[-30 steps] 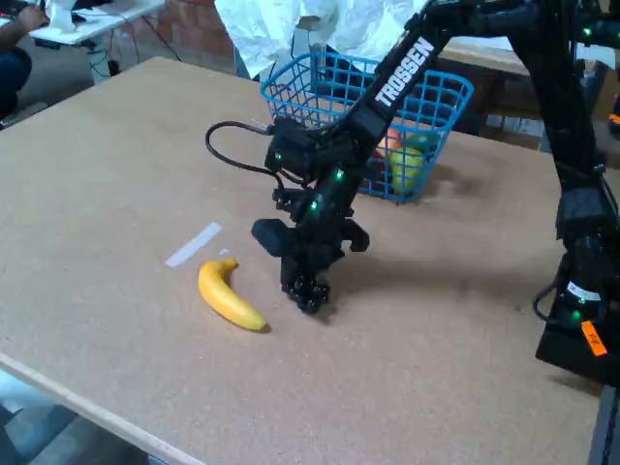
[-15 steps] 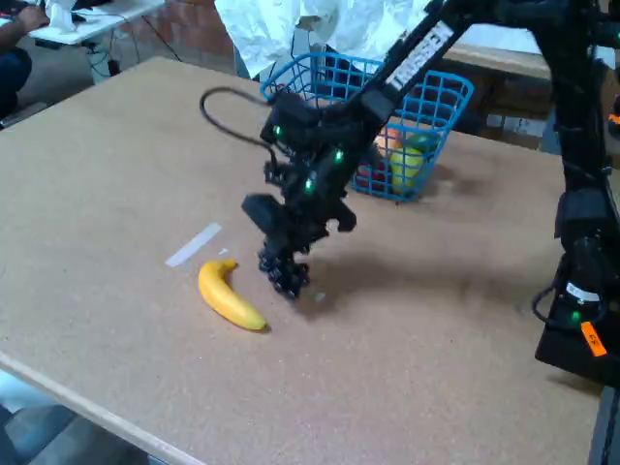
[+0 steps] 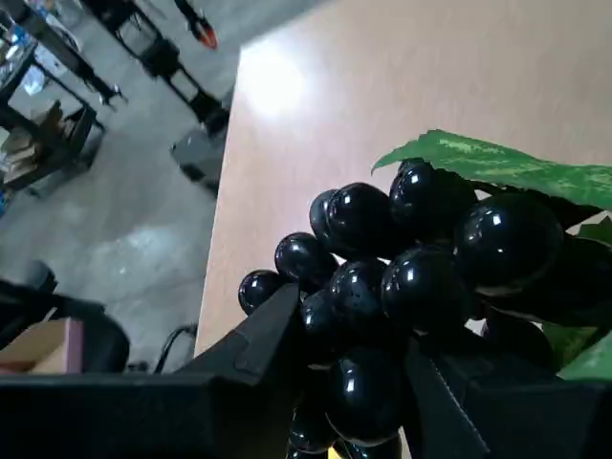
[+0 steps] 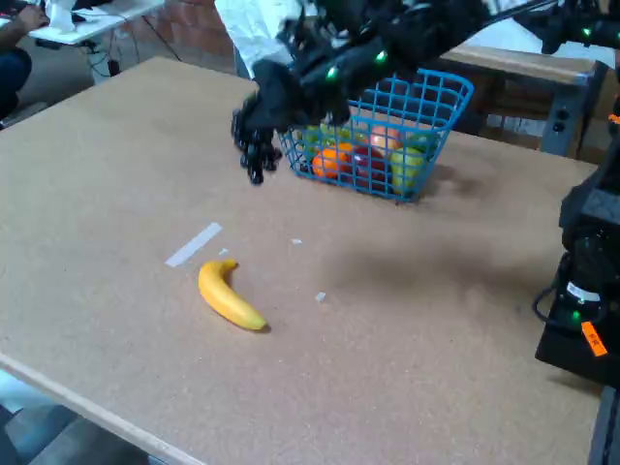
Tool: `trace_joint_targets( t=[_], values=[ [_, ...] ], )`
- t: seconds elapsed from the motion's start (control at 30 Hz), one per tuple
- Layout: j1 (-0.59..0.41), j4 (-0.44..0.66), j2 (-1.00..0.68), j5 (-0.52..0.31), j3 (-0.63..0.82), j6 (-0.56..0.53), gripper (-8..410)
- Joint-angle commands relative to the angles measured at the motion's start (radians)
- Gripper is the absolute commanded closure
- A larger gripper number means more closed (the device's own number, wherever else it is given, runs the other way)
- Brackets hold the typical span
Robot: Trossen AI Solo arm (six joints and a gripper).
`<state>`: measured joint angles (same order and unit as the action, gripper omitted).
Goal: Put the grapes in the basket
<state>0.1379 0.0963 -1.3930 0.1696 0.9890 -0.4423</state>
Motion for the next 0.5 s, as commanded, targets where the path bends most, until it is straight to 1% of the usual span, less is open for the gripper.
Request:
trace_joint_targets(
  t=[0.0,0.13,0.3,0.37,0.47],
  values=[
    [-0.001,-0.005,0.119,-0.156,0.0,0.11,403],
    [-0.007,-0.005,0.19,-0.304,0.002,0.206,403],
    [-0.046,-0.004,0.256,-0.433,0.011,0.26,403],
    [-0.076,-0.003,0.264,-0.455,0.017,0.285,403],
    [-0.137,-0.004,0.268,-0.459,0.021,0.317,403]
  ],
)
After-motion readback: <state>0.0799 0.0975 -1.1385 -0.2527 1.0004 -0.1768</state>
